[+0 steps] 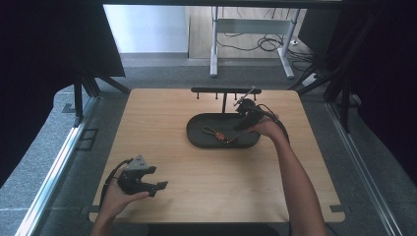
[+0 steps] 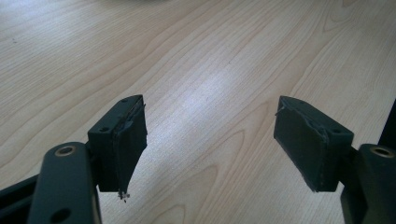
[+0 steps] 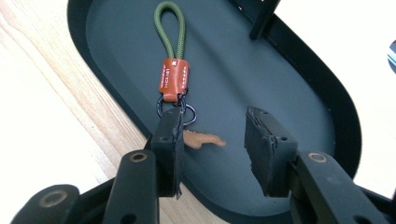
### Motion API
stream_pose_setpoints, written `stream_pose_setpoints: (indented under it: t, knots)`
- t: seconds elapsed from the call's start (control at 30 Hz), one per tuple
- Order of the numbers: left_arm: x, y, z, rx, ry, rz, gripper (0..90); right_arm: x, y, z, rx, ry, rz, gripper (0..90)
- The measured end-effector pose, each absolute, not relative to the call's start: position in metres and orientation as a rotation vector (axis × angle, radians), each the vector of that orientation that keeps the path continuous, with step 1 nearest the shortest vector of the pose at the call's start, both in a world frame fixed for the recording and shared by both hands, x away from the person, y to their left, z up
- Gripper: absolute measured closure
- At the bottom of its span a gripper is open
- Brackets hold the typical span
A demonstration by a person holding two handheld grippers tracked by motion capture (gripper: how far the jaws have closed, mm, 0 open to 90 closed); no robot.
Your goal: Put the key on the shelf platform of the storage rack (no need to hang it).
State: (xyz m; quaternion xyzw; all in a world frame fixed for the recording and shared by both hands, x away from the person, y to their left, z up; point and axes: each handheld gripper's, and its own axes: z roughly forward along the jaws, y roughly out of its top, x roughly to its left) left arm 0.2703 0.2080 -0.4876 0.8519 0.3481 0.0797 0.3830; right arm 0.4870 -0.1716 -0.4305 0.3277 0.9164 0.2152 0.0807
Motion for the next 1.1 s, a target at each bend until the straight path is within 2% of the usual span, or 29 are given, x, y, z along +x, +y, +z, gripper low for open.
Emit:
stream_pose_setpoints:
  t: [0.63, 1.1]
  knots:
    - [0.269, 0.206, -0.485, 2.169, 0.887, 0.212, 26.0, 0.439, -0.207, -0.409, 0.964, 2.676, 0.826, 54.6]
    - [0.269, 0.2, -0.486, 2.192, 0.875, 0.205, 26.0, 0.389, -0.257, -0.429, 1.013, 2.612, 0.945, 53.0]
